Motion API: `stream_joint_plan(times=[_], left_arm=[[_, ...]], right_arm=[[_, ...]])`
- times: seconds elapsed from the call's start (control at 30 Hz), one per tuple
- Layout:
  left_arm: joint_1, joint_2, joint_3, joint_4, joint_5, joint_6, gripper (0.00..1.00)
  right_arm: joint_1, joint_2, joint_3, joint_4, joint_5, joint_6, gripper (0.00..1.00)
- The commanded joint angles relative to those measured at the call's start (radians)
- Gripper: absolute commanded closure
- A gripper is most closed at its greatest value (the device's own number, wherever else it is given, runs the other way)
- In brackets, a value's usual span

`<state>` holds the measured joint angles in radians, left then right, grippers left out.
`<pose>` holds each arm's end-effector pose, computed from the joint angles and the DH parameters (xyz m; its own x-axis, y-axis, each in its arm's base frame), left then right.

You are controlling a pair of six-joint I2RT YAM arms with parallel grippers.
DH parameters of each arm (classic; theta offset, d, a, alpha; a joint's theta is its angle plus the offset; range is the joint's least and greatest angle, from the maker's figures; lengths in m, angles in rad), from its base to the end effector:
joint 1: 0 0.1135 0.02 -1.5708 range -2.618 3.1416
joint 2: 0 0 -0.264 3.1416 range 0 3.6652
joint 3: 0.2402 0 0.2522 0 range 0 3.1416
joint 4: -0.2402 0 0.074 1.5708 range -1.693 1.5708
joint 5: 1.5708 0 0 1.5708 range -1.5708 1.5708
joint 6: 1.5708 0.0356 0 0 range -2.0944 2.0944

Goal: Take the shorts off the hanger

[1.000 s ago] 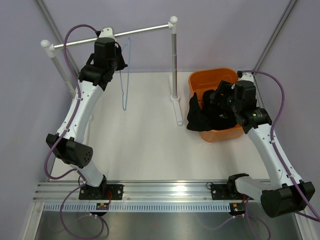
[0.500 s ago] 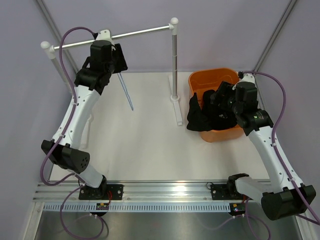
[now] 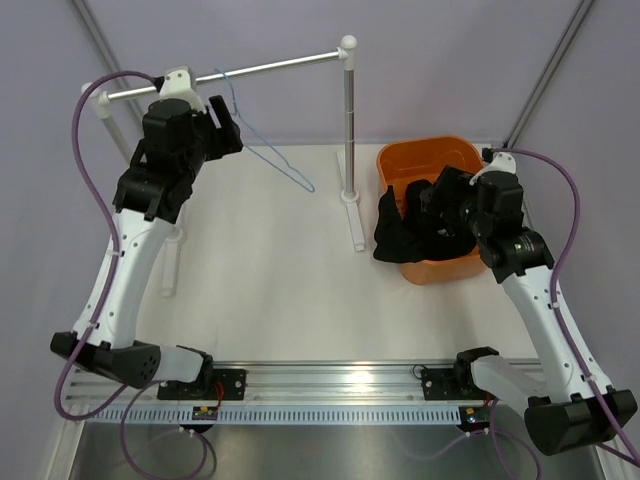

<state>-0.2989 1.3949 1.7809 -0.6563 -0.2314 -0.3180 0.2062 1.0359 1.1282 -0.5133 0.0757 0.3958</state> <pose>0.2727 -0.0755 0.4922 -0.2660 -0.2365 -0.9345 -0.0081 0.9700 -0.2431 0.2196 0.0432 0.3782 -0.4217 0.3046 -0.8540 0.0282 0.9459 0.3234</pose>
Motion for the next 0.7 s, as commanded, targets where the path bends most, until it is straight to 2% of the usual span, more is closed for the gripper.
stream_joint_plan(times=[0.0, 0.13, 0.2, 0.37, 0.67], left_arm=[[-0.009, -0.115, -0.066, 0.032, 0.007, 0.003, 0.26], [-0.066, -0.197, -0.127, -0.035, 0.020, 0.046, 0.20], [-0.146, -0.238, -0.156, -0.063, -0.020, 0.065, 0.19], [-0.305, -0.375, -0.386, -0.049, -0.081, 0.073, 0.16], [-0.364, -0.592, -0.685, -0.026, -0.033, 0.082, 0.16]], right_arm=[[-0.004, -0.069, -0.024, 0.019, -0.036, -0.009, 0.00], [-0.004, -0.180, -0.096, 0.048, -0.060, 0.011, 0.01], [-0.004, -0.244, -0.129, 0.052, -0.067, 0.026, 0.00], [-0.002, -0.382, -0.202, 0.053, -0.065, 0.051, 0.01], [-0.002, -0.474, -0.272, 0.031, -0.045, 0.058, 0.01]])
